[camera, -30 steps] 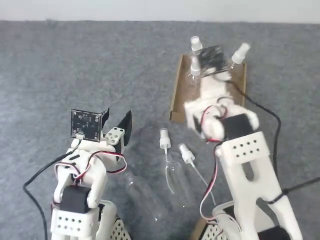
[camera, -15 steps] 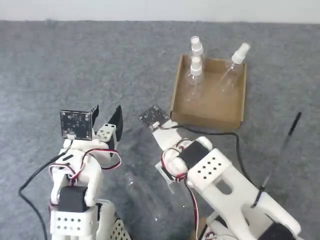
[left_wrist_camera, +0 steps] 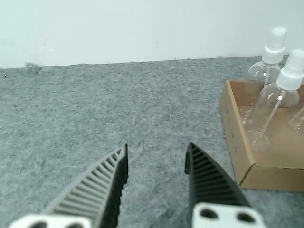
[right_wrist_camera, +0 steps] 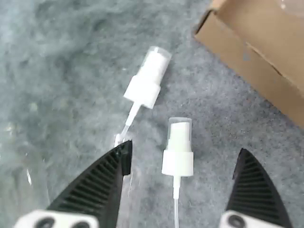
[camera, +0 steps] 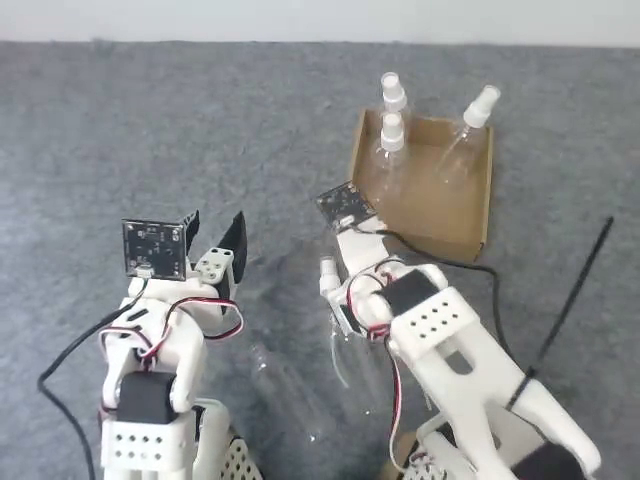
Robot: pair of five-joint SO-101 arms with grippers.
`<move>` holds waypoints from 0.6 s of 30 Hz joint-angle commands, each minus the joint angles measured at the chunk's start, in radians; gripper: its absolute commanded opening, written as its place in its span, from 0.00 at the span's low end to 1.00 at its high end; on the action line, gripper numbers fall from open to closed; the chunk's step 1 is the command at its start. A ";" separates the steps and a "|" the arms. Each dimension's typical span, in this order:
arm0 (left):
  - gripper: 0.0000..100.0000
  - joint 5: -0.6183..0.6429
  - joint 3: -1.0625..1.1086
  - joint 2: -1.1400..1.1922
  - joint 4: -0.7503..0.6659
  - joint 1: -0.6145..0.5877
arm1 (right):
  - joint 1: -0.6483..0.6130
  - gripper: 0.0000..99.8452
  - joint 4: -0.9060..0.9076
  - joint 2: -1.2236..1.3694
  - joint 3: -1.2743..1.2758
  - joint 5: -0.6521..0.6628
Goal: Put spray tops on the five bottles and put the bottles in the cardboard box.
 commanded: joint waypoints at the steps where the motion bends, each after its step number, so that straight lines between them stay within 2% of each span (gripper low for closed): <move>1: 0.18 -0.009 0.005 0.006 -0.029 0.005 | 0.021 0.29 -0.073 0.090 -0.011 -0.037; 9: 0.18 -0.009 0.007 0.006 -0.029 0.005 | 0.022 0.28 -0.122 0.222 -0.011 -0.040; 16: 0.18 -0.009 0.007 0.006 -0.029 0.005 | 0.022 0.04 -0.137 0.257 -0.012 -0.032; 18: 0.18 -0.009 0.008 0.006 -0.029 0.005 | 0.024 0.00 -0.145 0.257 -0.012 -0.032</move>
